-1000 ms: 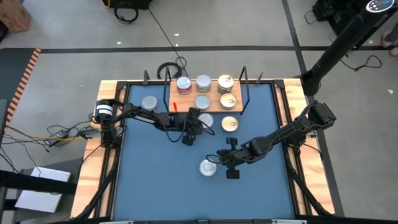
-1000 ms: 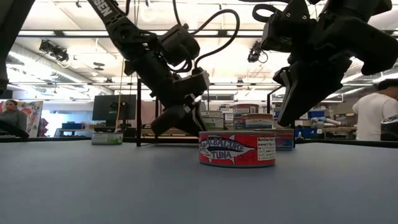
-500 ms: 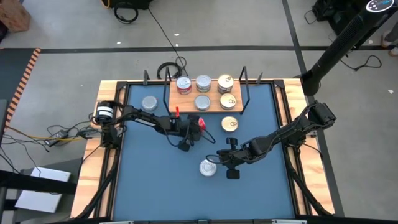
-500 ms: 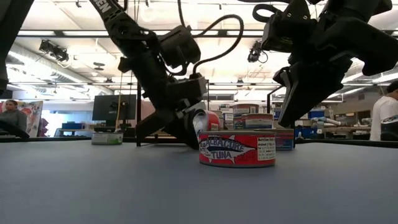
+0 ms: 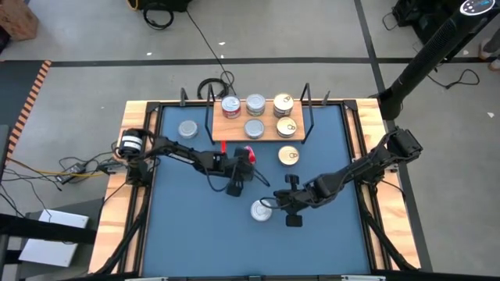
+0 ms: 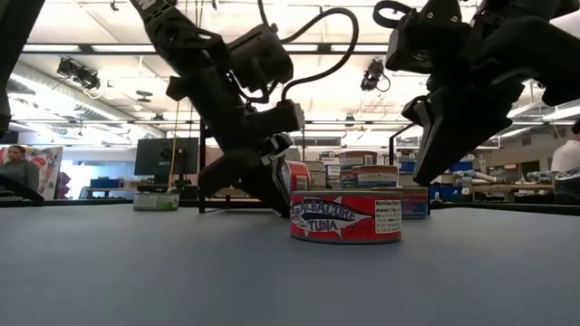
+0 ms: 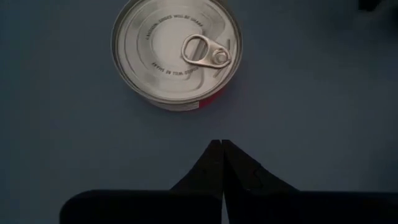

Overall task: Stack canned seafood by type on shelf
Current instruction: Put the red tuna can aligned with the stacked red tuna can on the shelf

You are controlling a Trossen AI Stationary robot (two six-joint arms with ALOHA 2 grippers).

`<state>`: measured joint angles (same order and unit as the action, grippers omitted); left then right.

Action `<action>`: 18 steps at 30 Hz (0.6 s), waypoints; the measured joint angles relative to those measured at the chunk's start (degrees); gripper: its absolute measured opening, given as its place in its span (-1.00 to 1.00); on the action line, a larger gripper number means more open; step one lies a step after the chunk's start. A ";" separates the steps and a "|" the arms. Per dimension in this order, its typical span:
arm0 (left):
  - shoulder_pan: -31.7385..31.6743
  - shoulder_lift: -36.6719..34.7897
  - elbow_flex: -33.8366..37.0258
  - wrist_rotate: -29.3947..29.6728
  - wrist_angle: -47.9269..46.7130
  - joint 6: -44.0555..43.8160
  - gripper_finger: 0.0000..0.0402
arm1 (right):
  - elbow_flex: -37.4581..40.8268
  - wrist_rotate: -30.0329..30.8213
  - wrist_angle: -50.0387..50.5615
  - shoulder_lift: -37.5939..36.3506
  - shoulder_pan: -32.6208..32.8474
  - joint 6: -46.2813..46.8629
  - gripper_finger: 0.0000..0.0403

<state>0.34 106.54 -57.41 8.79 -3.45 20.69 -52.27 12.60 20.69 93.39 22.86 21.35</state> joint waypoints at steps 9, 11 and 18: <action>4.74 -0.07 4.13 6.11 9.53 -14.38 -1.00 | 0.00 4.29 -0.05 0.02 0.69 4.86 -0.96; 6.28 -0.11 5.23 8.62 13.18 -17.07 -1.00 | 0.00 6.18 -0.68 0.02 0.69 5.57 -0.95; 10.44 -0.96 10.71 13.69 23.75 -22.83 -1.00 | 0.00 14.41 -8.49 0.34 -1.32 5.55 -0.95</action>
<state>10.78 105.59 -46.70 22.48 20.30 -2.13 -52.27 27.01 12.19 93.73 21.54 26.91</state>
